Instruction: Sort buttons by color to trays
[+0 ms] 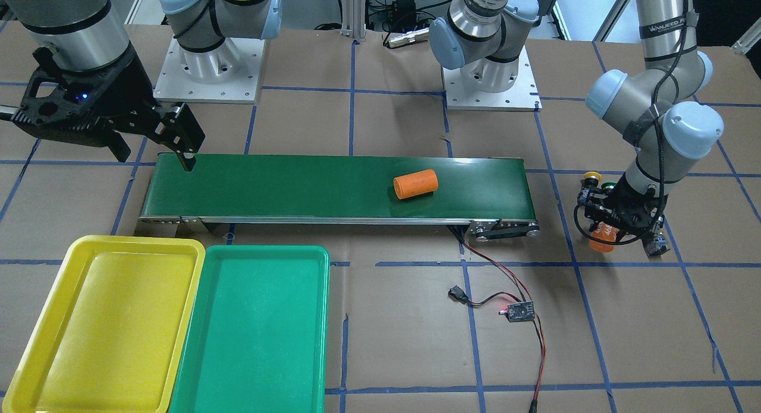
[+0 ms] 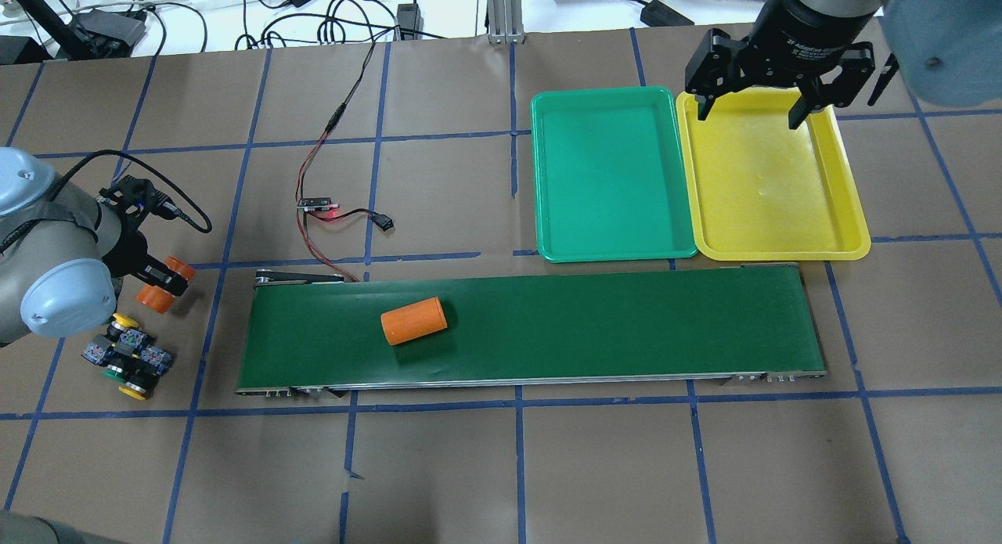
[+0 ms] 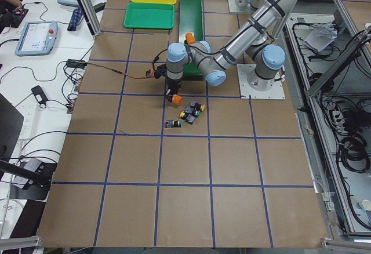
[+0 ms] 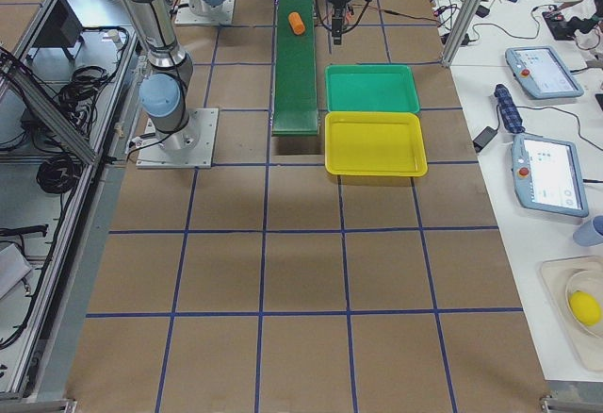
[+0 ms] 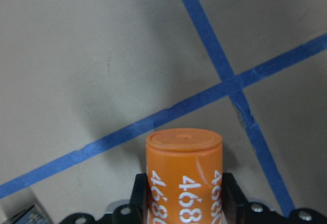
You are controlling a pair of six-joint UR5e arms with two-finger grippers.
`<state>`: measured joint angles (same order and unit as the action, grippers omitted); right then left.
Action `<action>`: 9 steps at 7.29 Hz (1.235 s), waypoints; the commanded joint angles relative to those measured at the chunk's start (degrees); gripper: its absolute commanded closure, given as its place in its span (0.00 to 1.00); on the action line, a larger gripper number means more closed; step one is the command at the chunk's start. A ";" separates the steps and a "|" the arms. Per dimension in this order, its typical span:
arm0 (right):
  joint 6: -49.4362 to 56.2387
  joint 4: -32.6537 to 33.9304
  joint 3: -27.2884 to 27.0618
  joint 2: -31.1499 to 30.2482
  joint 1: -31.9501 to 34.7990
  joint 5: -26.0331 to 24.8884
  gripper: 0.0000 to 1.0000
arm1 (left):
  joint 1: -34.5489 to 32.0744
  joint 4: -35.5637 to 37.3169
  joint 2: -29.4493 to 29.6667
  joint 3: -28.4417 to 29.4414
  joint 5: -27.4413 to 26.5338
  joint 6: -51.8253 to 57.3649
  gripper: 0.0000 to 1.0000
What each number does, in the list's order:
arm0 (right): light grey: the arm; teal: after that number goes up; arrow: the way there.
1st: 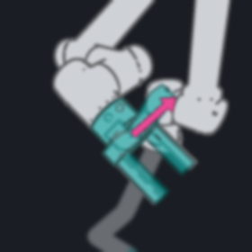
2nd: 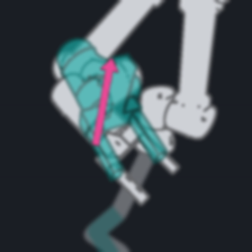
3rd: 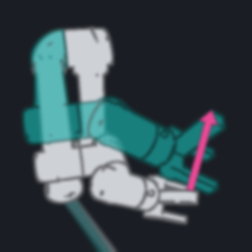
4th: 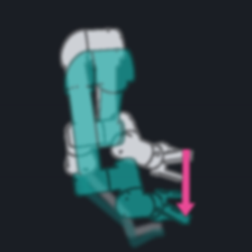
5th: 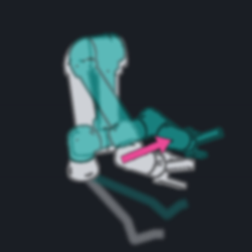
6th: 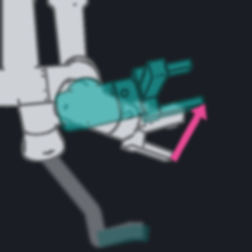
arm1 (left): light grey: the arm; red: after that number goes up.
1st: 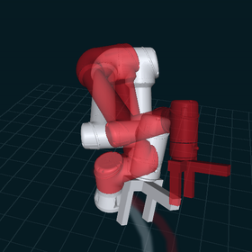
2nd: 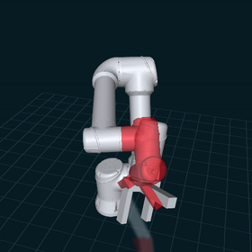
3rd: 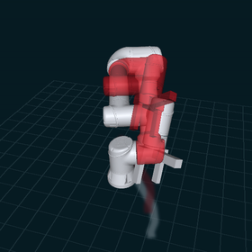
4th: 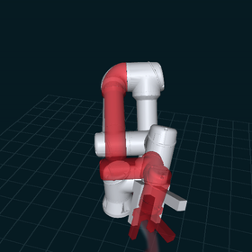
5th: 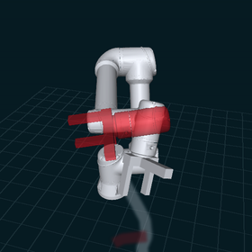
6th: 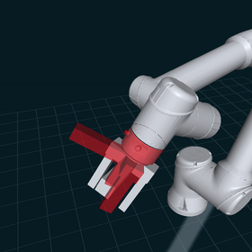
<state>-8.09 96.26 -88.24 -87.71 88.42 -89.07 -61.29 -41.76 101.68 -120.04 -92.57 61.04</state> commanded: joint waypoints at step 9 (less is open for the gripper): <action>0.00 -0.11 0.00 -0.18 0.00 -0.05 0.00 | -34.32 -15.01 -12.21 -4.05 -4.55 5.24 1.00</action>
<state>-8.08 96.18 -88.24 -87.85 88.42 -89.11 -93.84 -56.93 89.17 -123.28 -97.19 67.02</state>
